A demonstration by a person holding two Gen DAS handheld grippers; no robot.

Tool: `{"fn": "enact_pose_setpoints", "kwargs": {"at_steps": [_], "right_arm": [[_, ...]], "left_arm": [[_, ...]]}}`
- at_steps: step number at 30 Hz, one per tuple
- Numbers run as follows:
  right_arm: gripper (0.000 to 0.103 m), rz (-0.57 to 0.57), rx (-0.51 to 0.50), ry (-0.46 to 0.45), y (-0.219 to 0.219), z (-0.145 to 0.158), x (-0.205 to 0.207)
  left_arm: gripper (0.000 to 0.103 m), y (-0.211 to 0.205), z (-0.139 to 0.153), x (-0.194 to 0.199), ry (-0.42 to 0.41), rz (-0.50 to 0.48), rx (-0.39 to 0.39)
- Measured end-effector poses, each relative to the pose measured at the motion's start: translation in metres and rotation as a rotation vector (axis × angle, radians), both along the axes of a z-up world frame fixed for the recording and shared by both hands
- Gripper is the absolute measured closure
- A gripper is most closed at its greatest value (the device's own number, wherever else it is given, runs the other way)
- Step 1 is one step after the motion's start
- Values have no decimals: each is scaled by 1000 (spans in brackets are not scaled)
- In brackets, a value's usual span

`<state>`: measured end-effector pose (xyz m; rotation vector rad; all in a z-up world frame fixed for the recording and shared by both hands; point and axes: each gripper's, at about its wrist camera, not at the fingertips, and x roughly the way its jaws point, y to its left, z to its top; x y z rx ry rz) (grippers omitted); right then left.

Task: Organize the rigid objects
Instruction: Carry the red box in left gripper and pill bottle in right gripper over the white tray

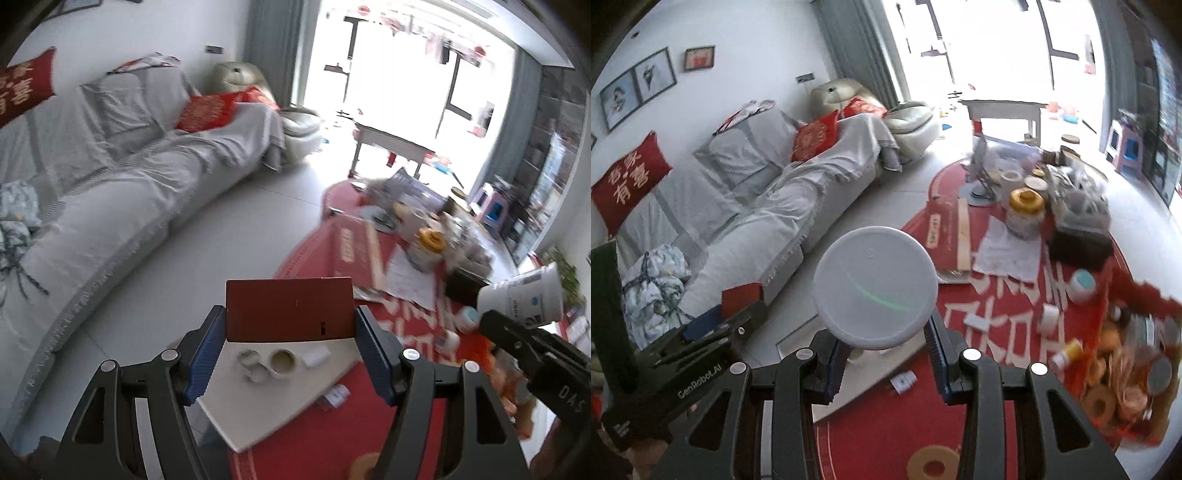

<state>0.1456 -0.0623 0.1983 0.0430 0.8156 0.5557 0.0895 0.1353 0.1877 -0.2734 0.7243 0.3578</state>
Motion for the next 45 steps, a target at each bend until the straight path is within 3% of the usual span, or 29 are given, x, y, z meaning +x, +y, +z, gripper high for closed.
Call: {"fn": "enact_pose_setpoints", "kwargs": {"at_steps": [4,15,20,24,45], "right_arm": [[63,37,-31,14,29,-10,16],[63,74,-180,188,86,-117,53],[63,64,-228,261,95,-158,67],[63,75,-240,291,101,-176,74],[63,127,-320,328,134,-208,86]], "left_arm": [[31,18,-22,10,36,46,10],[31,42,-135,45,238,124,-10],[31,49,-167,57,303,143,-18],[31,54,-180,60,326,146,-24],[31,59,-207,75,374,128,-60]]}}
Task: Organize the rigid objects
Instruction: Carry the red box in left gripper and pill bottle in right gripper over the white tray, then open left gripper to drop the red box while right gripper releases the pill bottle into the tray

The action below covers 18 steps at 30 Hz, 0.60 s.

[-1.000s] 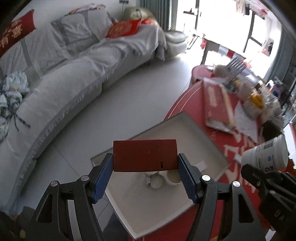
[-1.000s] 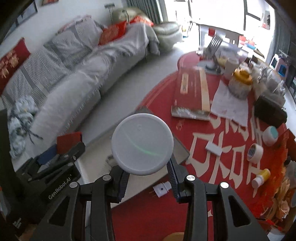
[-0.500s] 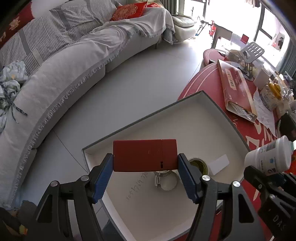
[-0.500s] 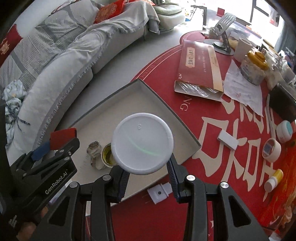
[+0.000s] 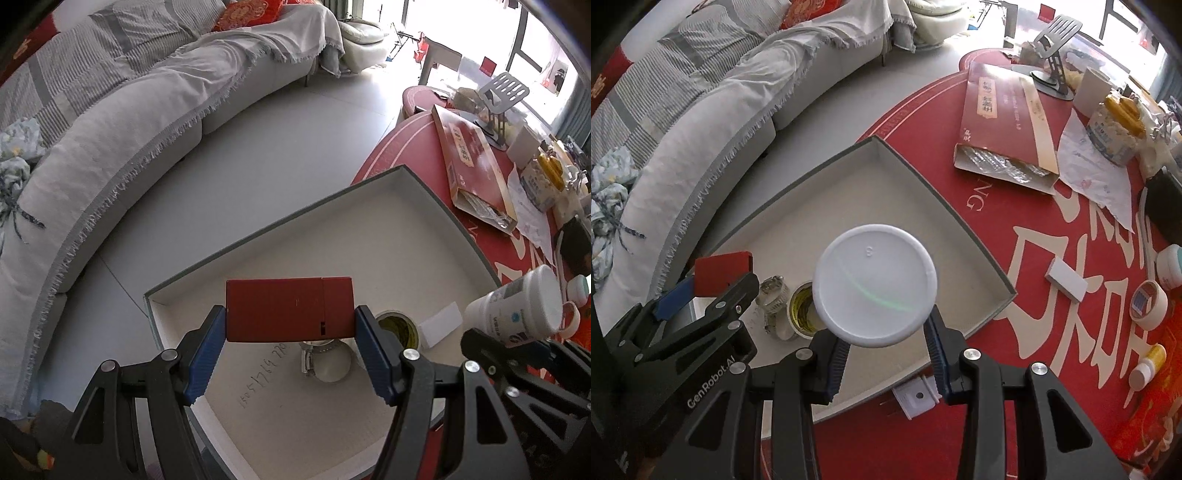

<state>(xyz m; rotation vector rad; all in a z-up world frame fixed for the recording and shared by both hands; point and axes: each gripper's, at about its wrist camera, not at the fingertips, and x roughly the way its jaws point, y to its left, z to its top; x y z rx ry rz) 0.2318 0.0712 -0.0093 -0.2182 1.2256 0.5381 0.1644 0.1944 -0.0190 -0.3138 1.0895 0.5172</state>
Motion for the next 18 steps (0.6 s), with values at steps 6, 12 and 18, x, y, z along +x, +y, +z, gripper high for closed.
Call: {"fn": "enact_pose_setpoints", "kwargs": {"at_steps": [6,12,18], "right_arm": [[63,4,-22,19,5,-11,6],[60,10,-42,47,6,-23,10],[25,-51,-23,8,-16,-18,14]], "left_arm": [[31,0,-7,2,12,-21,-14],[29,-4,-15,4,22,-47,-20],[10,-4,-12,0,4,-40,-30]]}}
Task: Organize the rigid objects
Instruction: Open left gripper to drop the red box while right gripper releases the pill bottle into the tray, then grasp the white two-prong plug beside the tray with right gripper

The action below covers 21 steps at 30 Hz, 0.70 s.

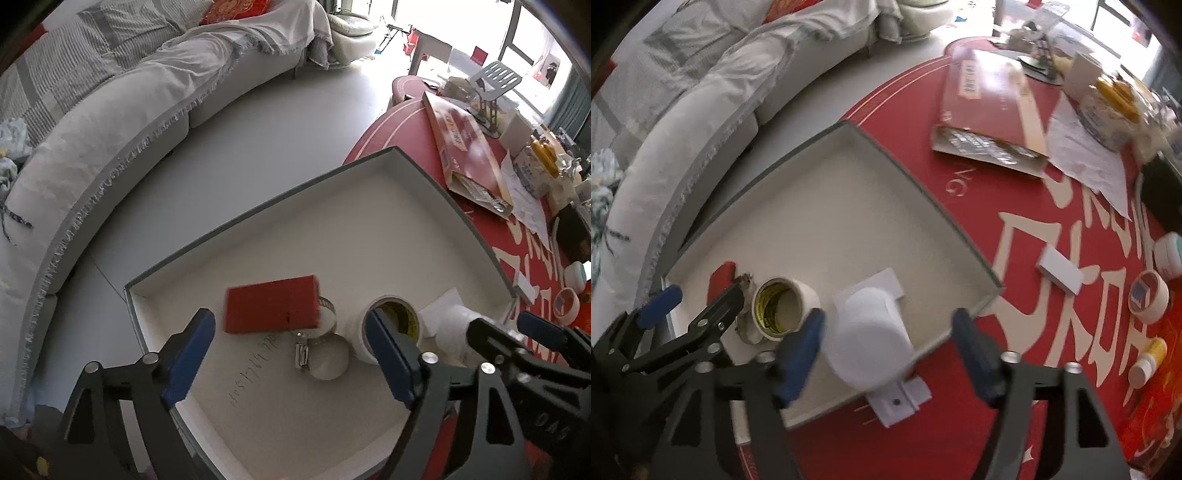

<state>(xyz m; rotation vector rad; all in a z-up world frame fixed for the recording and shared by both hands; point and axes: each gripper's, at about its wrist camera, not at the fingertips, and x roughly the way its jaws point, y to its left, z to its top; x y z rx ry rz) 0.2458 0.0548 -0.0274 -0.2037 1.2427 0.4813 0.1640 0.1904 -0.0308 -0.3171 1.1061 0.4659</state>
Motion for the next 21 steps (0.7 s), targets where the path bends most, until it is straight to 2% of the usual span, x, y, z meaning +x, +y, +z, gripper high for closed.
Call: {"fn": "enact_pose_setpoints", "kwargs": {"at_steps": [2,6,9,10,13,14,18,21], "right_arm": [[25,-26,20,-8,-13,3,-1],[22,-95,54,-41,-48,8,-5],[22,-152,40,-46,-77,7,-8],[22,-138,45,-43,-85,5,-10],[22,-24,30,-57,-85,0,-24],[22,60,6,-73,-78,-4,-34],[22,253,-75,-133,-46,-17,-59],[22,300,-80,-124,-27,-28,-60]], "left_arm": [[0,-3,2,-1,-3,-3,6],[0,-7,7,-5,-12,-8,-12],[0,-11,11,-11,-20,-9,-21],[0,-13,12,-14,-22,-11,-28],[0,-16,14,-21,-26,-19,-40],[0,-18,15,-24,-27,-20,-36],[0,-20,19,-35,-34,-10,-47],[0,-21,21,-47,-35,-3,-49]]}}
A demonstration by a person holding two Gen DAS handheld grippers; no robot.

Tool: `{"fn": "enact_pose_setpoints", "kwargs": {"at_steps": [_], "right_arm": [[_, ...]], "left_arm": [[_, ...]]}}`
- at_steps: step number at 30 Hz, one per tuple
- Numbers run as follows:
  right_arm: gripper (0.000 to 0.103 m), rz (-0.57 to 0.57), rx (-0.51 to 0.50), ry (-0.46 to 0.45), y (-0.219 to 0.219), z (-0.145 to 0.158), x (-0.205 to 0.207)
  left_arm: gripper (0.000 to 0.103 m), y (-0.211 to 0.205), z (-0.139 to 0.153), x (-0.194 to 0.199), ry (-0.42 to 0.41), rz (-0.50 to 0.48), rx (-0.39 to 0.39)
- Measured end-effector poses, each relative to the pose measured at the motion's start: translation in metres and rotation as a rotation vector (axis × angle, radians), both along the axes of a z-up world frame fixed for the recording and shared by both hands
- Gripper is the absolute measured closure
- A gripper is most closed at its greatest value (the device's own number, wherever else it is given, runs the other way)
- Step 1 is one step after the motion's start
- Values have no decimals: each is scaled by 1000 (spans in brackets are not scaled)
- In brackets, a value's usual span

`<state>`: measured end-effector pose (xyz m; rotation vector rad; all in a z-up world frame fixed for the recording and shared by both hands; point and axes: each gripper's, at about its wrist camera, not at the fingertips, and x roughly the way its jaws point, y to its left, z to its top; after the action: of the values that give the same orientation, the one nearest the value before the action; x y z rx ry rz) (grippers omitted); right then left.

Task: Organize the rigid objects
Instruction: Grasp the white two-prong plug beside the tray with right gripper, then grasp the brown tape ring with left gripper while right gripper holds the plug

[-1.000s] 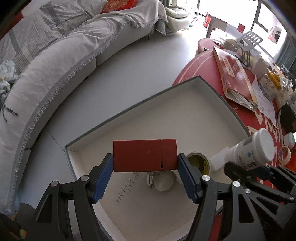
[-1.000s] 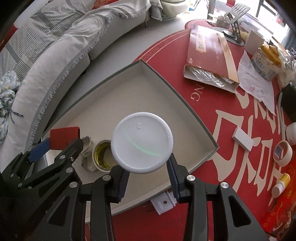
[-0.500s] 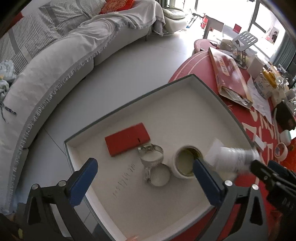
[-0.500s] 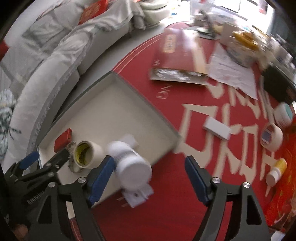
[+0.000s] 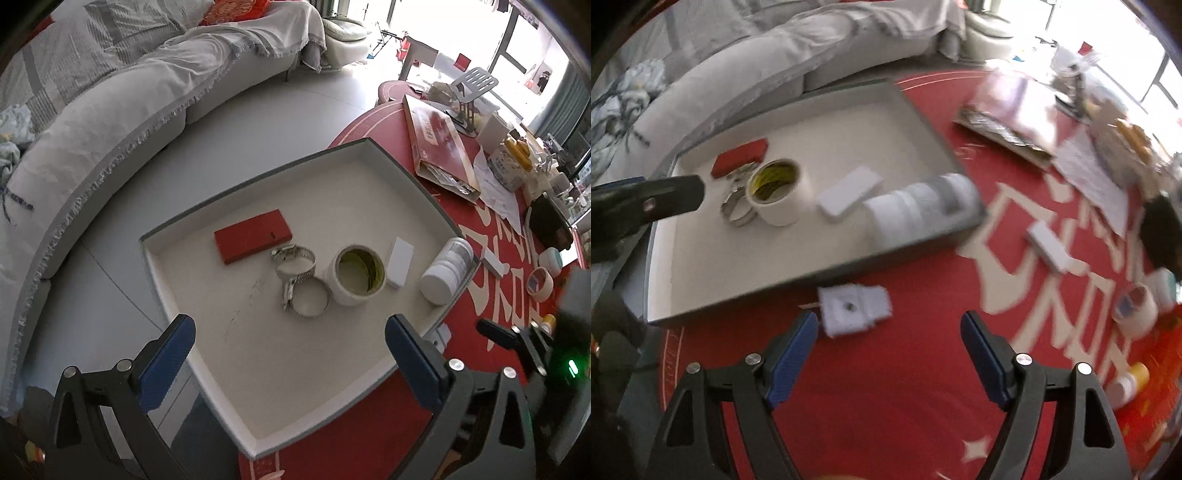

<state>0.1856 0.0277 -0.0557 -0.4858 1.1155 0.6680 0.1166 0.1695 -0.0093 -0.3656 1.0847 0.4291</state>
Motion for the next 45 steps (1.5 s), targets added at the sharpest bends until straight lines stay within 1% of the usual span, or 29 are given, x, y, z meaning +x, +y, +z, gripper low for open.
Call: {"fn": "enact_pose_setpoints", "kwargs": {"at_steps": [4,7,8,9,10,13,15,17,19,22,23,25,29,31,33,36,39,43,45], "right_arm": [[22,4,-3,20,15,-13,4],[23,19,-12,73,18,-23,3],[27,23,-18,54,19,-23,0],[33,31,-25,41,19,-23,-4],[43,34,-21,39,18,-21,-6],[43,28,-21,53,14,-20,-12],[43,12,-13,41,5,-16,-18],[43,-24,6,33,-8,-9,-21],[43,-89,31,18,-34,5,-29],[43,-192,42,5,-71,19,-36],[43,-252,42,-3,-94,24,-41],[43,-332,43,-5,-124,29,-46],[43,-491,70,39,-192,31,-72],[43,-542,78,52,-215,30,-86],[43,-599,98,79,-236,28,-98],[43,-655,134,108,-256,26,-111],[43,-676,172,122,-264,29,-120],[43,-677,192,133,-265,28,-127],[43,-678,202,138,-263,26,-127]], "left_arm": [[0,-1,0,-14,9,-1,-10],[0,-7,1,-22,16,-13,-10],[0,-10,2,-25,15,-18,-7],[0,-12,2,-27,17,-20,-7],[0,-14,1,-28,19,-24,-9],[0,-26,1,-30,28,-51,-14],[0,-38,2,-33,31,-80,-3],[0,-49,2,-36,34,-115,6],[0,-65,1,-38,41,-169,11],[0,-98,-5,-39,60,-281,15],[0,-115,-9,-40,75,-331,26],[0,-142,-17,-38,99,-411,38],[0,-206,-34,-37,133,-577,78],[0,-227,-42,-39,144,-643,100],[0,-245,-53,-45,163,-711,139],[0,-254,-65,-52,182,-755,158],[0,-257,-71,-47,171,-763,188],[0,-256,-71,-35,142,-779,175],[0,-254,-71,-30,135,-786,151]]}}
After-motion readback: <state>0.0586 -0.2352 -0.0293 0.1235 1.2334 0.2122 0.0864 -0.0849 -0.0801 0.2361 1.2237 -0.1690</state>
